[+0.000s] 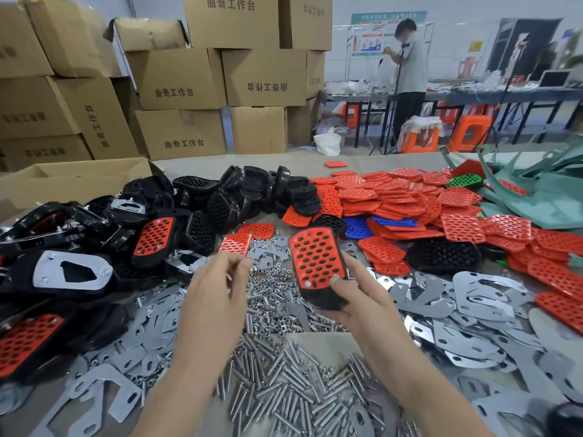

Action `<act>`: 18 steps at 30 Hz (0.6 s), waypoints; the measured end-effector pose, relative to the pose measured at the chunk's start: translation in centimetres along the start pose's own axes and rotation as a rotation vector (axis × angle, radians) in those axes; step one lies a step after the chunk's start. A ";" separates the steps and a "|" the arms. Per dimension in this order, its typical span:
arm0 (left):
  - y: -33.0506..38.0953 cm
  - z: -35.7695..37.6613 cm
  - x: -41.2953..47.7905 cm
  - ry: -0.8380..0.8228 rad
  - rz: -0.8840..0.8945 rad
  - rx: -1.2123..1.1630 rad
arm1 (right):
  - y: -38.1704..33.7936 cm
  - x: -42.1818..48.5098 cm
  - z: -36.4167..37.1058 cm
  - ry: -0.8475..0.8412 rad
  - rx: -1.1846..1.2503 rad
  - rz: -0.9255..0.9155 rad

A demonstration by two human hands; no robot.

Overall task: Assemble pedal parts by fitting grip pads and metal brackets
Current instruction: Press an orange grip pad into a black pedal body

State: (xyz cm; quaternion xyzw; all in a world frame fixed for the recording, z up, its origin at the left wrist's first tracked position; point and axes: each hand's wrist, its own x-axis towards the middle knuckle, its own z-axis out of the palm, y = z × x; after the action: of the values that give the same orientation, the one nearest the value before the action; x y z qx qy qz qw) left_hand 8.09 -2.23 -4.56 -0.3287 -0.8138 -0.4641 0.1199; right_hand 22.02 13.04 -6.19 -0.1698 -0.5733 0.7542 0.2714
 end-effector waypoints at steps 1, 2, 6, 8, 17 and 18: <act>-0.7 -0.2 0.3 -0.053 -0.015 0.104 | -0.1 0.2 -0.2 0.032 0.062 0.021; -1.1 -0.3 0.4 -0.140 -0.037 0.222 | -0.2 0.4 -0.4 0.051 0.095 0.026; -1.4 0.1 0.0 -0.419 -0.053 0.521 | -0.4 0.4 -0.5 0.057 0.061 0.002; -1.1 0.2 0.0 -0.442 -0.026 0.508 | -0.3 0.3 -0.5 0.059 0.031 -0.004; -0.5 -0.3 0.1 -0.489 0.060 0.377 | -0.3 0.6 -0.8 0.085 0.025 0.013; -0.5 -0.3 0.1 -0.465 0.072 0.378 | -0.4 0.6 -0.9 0.080 0.047 0.027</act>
State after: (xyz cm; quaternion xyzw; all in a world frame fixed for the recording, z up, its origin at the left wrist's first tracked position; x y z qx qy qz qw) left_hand 7.61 -2.61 -4.65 -0.4266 -0.8792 -0.2122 0.0055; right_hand 22.11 14.15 -6.04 -0.2011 -0.5419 0.7636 0.2878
